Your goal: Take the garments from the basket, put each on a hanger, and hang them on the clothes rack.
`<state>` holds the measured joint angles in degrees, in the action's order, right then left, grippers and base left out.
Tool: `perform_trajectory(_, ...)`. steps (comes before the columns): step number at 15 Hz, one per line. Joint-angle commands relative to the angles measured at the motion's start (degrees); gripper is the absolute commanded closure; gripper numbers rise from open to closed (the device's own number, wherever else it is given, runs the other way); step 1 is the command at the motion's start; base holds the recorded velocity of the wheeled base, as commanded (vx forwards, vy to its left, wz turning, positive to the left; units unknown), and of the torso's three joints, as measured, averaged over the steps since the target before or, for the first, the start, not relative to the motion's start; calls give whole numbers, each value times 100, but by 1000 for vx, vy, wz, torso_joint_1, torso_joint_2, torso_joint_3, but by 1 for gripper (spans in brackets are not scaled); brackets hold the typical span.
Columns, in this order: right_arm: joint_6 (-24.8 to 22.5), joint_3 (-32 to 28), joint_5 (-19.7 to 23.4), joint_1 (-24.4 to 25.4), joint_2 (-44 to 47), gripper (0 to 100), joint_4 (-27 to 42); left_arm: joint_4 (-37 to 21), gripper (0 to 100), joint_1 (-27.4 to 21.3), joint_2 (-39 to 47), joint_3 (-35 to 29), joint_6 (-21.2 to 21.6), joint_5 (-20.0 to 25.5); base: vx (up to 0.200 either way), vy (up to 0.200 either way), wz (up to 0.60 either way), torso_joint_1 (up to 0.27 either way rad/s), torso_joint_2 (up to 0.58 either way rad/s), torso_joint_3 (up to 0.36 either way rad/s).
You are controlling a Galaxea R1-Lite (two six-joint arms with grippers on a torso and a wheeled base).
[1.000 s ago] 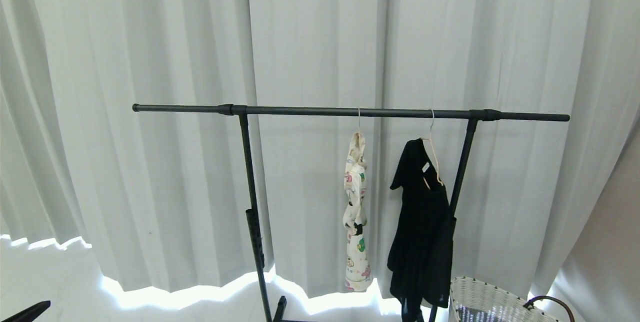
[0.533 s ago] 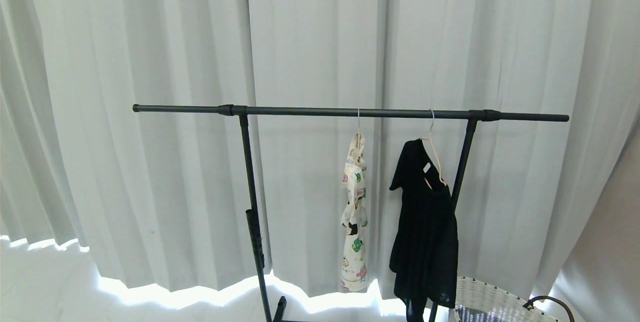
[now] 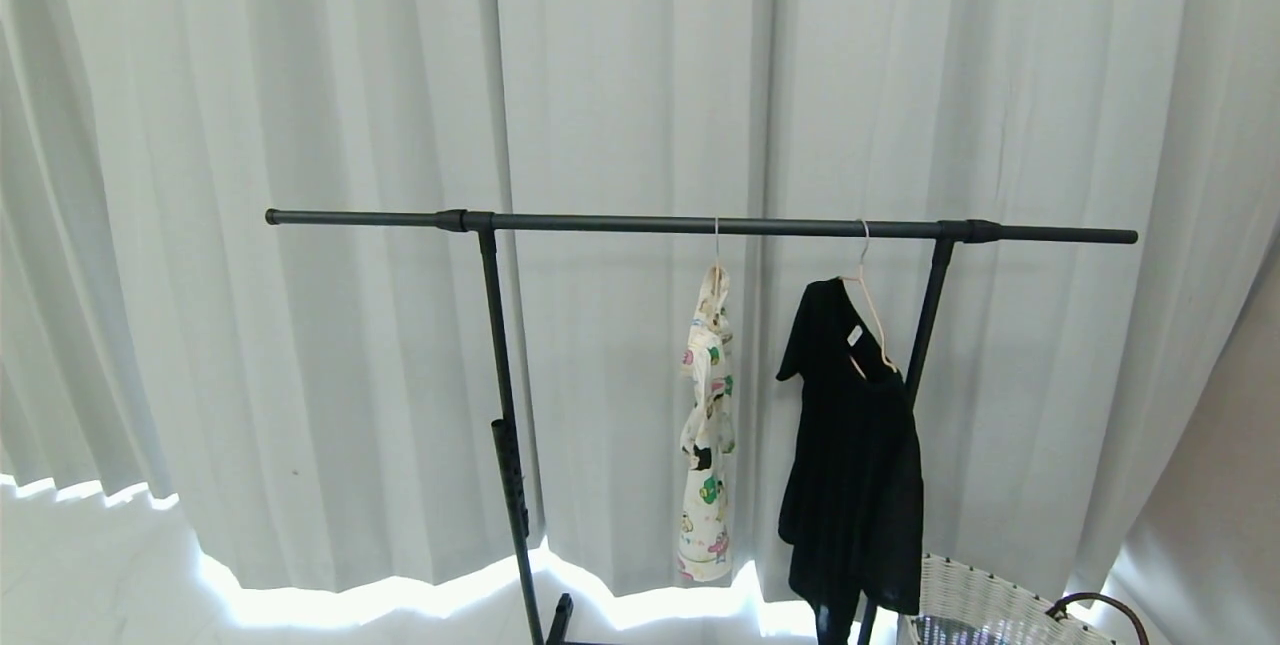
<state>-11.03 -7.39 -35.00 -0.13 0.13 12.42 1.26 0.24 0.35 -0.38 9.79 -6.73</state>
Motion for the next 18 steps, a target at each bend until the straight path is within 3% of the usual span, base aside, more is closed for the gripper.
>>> perform_trajectory(1,31,18,415,5,-13,0,-38,-3,0,2,-27,3,-293,-171,0,0,0,0,0,0)
perform_trajectory(4,453,132,2050,5,-13,0,-223,-11,0,2,-27,3,-302,-294,0,0,0,0,0,0)
perform_trajectory(6,848,141,3087,5,-13,0,-188,-3,0,2,-27,3,-531,-320,0,0,0,0,0,0)
perform_trajectory(7,884,159,3588,5,-13,0,-214,-3,0,2,-27,3,-777,-347,0,0,0,0,0,0)
perform_trajectory(9,840,185,4440,5,-13,0,-258,-3,0,2,-35,3,-829,-584,0,0,0,0,0,0)
perform_trajectory(11,840,247,4449,5,-13,0,-381,-3,0,2,-35,3,-821,-558,0,0,0,0,0,0)
perform_trajectory(14,840,475,2797,5,-13,0,-908,-11,0,2,-27,3,-715,409,0,0,0,0,0,0)
perform_trajectory(16,857,484,2832,5,-13,0,-926,-196,0,-24,0,-68,-698,699,0,0,0,0,0,0)
perform_trajectory(18,857,493,3693,5,-13,0,-935,-231,0,-33,26,-94,-715,937,0,0,0,0,0,0)
